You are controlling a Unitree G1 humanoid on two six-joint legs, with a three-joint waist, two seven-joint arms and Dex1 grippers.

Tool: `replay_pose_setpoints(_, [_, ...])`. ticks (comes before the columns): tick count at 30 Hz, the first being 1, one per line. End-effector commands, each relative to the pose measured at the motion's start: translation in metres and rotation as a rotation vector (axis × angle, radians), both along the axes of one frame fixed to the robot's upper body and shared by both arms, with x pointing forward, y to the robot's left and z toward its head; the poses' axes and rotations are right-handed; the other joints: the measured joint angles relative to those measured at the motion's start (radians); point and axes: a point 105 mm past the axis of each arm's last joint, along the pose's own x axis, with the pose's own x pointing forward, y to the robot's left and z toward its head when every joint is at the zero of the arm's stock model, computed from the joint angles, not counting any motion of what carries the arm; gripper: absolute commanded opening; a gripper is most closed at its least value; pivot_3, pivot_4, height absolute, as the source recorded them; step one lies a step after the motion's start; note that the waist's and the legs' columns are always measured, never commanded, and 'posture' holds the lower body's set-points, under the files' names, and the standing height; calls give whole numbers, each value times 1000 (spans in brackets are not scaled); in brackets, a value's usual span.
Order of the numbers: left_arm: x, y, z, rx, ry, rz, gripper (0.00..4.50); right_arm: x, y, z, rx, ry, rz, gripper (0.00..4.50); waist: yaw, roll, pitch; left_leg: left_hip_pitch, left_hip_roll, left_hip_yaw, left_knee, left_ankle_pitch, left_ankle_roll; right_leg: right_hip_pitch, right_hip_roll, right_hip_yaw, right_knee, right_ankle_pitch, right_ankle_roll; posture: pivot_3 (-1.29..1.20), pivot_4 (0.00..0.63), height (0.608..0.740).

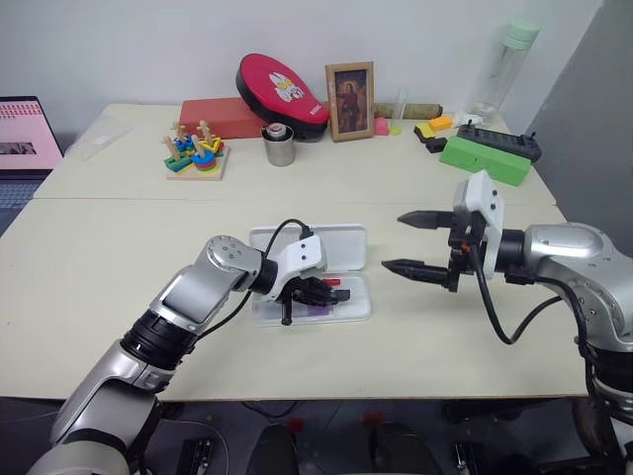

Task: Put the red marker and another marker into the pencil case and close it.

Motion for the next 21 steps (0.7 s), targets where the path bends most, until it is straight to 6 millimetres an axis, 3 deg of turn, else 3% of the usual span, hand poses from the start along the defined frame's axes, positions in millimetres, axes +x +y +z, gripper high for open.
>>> replay_pose_setpoints(1, [-5,-9,2,-11,-14,-25,405,-4,1,6,-21,-43,8,4500,0,0,0,0,0,0,0,0,0,0,0,0,0,0,0,0,150,740])
replay_pose_setpoints(21, [-3,-27,1,-38,-11,-3,405,-4,7,2,-7,-34,17,4500,0,0,0,0,0,0,0,0,0,0,0,0,0,0,0,0,150,740])
